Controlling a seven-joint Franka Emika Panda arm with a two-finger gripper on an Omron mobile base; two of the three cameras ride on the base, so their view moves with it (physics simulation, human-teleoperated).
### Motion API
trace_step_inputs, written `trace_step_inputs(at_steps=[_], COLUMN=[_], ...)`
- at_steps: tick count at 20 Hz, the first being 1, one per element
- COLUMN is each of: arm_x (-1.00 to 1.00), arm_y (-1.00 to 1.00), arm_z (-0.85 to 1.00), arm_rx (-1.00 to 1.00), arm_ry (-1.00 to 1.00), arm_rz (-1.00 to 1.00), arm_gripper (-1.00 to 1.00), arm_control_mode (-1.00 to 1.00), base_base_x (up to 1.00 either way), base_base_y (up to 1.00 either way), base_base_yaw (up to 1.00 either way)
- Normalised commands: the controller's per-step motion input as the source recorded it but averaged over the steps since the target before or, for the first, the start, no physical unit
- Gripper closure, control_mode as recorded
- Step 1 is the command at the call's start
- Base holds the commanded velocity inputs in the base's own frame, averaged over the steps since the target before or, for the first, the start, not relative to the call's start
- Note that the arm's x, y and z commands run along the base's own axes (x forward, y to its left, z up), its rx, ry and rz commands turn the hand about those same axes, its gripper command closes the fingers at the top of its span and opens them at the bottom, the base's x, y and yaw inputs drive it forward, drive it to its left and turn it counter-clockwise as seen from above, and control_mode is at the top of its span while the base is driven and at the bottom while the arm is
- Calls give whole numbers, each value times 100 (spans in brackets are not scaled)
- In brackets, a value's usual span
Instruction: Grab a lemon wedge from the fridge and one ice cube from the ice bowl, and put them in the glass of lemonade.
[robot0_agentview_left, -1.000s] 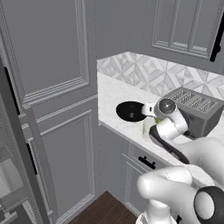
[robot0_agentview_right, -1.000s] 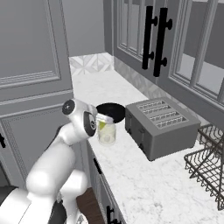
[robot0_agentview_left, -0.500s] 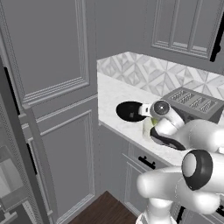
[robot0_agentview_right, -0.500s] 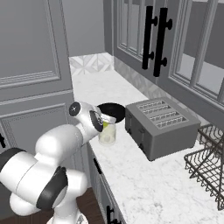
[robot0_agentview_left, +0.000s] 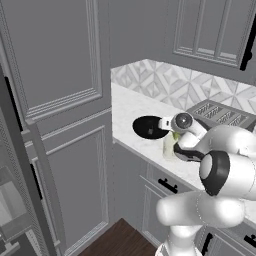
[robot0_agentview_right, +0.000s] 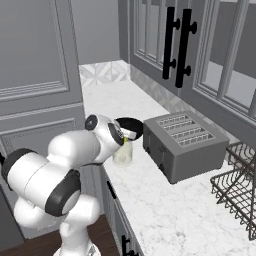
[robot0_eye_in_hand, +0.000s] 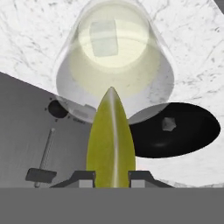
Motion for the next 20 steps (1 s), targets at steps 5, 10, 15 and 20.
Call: trace_step_inputs(at_steps=[5, 10, 15, 20], arm_x=[18, 13, 17, 12], arm_y=[0, 0, 0, 0], arm_z=[-15, -17, -17, -30], arm_rx=[0, 0, 0, -1], arm_ry=[0, 0, 0, 0], arm_rz=[0, 0, 0, 0], arm_gripper=[100, 100, 100, 100], arm_control_mode=[-100, -100, -100, -100], base_base_x=[0, 0, 0, 0], base_base_y=[0, 0, 0, 0], base_base_yaw=[0, 0, 0, 0])
